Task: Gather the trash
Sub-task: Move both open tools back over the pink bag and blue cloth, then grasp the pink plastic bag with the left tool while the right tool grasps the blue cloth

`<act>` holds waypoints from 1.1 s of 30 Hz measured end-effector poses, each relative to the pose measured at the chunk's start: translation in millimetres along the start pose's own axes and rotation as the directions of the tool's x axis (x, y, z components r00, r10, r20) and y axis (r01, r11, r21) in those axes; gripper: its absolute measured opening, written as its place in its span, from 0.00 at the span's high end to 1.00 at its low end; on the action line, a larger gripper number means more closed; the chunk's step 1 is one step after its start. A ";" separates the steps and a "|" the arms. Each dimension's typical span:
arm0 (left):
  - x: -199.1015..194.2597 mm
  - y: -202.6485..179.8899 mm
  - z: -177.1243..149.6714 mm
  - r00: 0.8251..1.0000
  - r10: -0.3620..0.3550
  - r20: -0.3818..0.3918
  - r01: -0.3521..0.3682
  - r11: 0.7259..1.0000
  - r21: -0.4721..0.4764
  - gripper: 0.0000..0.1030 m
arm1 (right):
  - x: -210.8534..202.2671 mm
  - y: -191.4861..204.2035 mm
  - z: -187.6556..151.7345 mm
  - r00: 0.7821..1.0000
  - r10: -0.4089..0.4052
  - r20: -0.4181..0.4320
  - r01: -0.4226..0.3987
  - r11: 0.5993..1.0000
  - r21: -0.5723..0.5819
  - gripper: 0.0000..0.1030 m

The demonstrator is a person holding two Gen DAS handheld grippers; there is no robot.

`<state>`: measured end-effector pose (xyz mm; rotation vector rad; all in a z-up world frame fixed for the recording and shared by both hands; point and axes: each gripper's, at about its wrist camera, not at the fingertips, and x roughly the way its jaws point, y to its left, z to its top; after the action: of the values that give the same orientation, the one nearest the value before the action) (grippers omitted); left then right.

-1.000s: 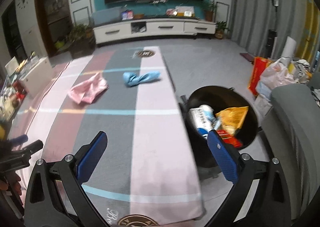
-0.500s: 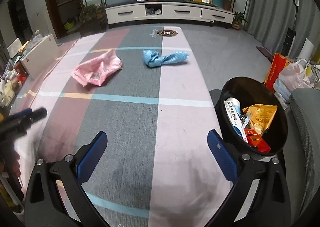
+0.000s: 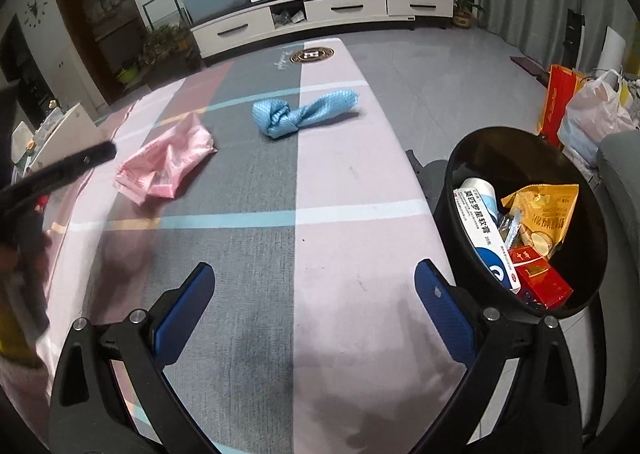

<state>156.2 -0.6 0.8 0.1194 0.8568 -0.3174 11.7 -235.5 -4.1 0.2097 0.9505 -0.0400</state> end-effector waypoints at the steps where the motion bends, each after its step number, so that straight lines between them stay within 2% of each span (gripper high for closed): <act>1: 6.6 -2.3 2.4 1.000 0.004 -0.013 -0.004 1.000 0.021 0.09 | 2.4 -1.5 0.1 1.000 0.000 -0.003 0.000 1.000 0.003 0.05; 4: 28.2 -9.5 3.3 0.998 0.019 -0.067 -0.014 0.997 0.076 0.27 | 9.4 -5.4 2.3 1.000 0.002 -0.013 -0.002 1.000 0.014 0.05; 6: 43.9 -12.4 0.5 0.993 0.035 -0.108 -0.025 0.995 0.098 0.52 | 13.2 -6.9 4.7 1.000 0.009 -0.017 -0.008 1.000 0.022 0.05; 7: 48.1 -12.3 -1.5 0.992 0.039 -0.118 -0.028 0.995 0.100 0.59 | 14.3 -7.3 5.7 1.000 0.013 -0.017 -0.012 1.000 0.024 0.05; 8: 51.6 -10.8 -3.4 0.992 0.035 -0.124 -0.023 0.995 0.094 0.72 | 15.9 -7.2 7.9 1.000 0.020 -0.015 -0.019 0.999 0.028 0.05; 11: 47.6 -2.5 -9.2 0.995 0.008 -0.097 -0.005 1.000 0.031 0.80 | 19.7 -5.3 16.0 0.999 0.046 0.001 -0.046 0.998 0.032 0.05; 14: 25.8 13.3 -16.2 1.000 -0.015 -0.010 0.014 0.995 -0.101 0.81 | 26.4 -1.8 27.2 0.997 0.076 0.014 -0.076 0.996 0.041 0.05; 16: 5.6 28.0 -26.0 0.998 -0.028 0.062 0.041 0.973 -0.225 0.81 | 34.2 2.1 36.0 0.995 0.094 0.026 -0.095 0.995 0.040 0.05; 19: -14.7 38.6 -44.0 0.992 -0.012 0.123 0.051 0.945 -0.324 0.81 | 50.4 11.9 50.8 0.996 0.084 0.038 -0.084 0.996 0.000 0.05; 22: -16.1 38.8 -48.4 0.993 0.026 0.117 0.014 0.945 -0.326 0.81 | 69.7 28.1 68.8 0.996 0.069 0.052 -0.065 0.995 -0.071 0.06; 25: -11.9 41.8 -48.1 0.993 -0.008 0.116 0.048 0.935 -0.351 0.81 | 87.7 43.9 86.2 0.995 0.075 0.065 -0.067 0.990 -0.127 0.11; 30: -10.0 46.4 -52.2 0.994 -0.022 0.104 0.059 0.928 -0.369 0.81 | 121.4 55.5 109.9 0.998 0.042 0.038 -0.036 0.986 -0.163 0.26; 33: -12.0 46.6 -53.6 0.994 -0.027 0.107 0.065 0.927 -0.370 0.80 | 136.5 56.9 115.7 1.000 -0.003 0.026 0.008 0.983 -0.185 0.38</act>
<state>125.1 58.5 -26.2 -0.2699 0.8074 -0.1971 191.3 -194.5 -40.6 0.0350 0.9233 0.0406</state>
